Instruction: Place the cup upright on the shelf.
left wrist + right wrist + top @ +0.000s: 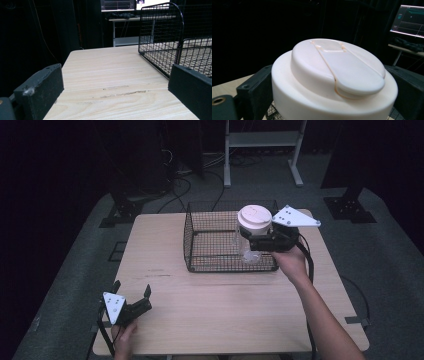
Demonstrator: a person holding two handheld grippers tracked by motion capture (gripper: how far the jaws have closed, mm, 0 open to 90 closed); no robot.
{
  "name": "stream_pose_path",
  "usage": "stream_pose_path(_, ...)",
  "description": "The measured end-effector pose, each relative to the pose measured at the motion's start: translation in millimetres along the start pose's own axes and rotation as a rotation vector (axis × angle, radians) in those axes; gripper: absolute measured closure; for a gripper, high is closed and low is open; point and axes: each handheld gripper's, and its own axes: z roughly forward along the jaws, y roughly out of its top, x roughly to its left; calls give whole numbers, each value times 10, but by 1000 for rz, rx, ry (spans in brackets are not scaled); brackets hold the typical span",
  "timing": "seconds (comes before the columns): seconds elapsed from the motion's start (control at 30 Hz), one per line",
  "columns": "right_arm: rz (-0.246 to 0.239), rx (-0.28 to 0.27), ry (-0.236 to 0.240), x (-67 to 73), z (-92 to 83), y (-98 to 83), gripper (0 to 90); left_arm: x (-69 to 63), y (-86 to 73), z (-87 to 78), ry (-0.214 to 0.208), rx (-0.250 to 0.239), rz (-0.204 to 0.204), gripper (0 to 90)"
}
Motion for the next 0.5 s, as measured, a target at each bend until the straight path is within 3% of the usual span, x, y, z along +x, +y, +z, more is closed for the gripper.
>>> stream_pose_path(0.5,-22,17,-27,-99,368,151,42,2,-1,0,-2,-1,3,0)
